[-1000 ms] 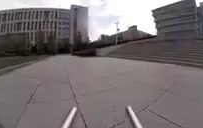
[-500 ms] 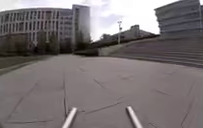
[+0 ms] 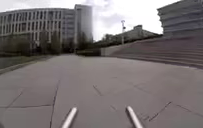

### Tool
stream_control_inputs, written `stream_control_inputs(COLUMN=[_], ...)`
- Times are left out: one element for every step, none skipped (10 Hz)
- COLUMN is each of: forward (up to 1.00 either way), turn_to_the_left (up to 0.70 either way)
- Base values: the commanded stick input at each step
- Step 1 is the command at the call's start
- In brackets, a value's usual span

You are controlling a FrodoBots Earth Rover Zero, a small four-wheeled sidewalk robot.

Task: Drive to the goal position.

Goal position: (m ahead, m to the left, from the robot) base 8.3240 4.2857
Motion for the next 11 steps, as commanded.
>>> stream_control_inputs(forward=[1.00,1.00,1.00,1.00,1.00,1.00,1.00,1.00,1.00,1.00,1.00], turn_to_the_left=[0.00,0.00,0.00,0.00,0.00,0.00,0.00,0.00,0.00,0.00,0.00])
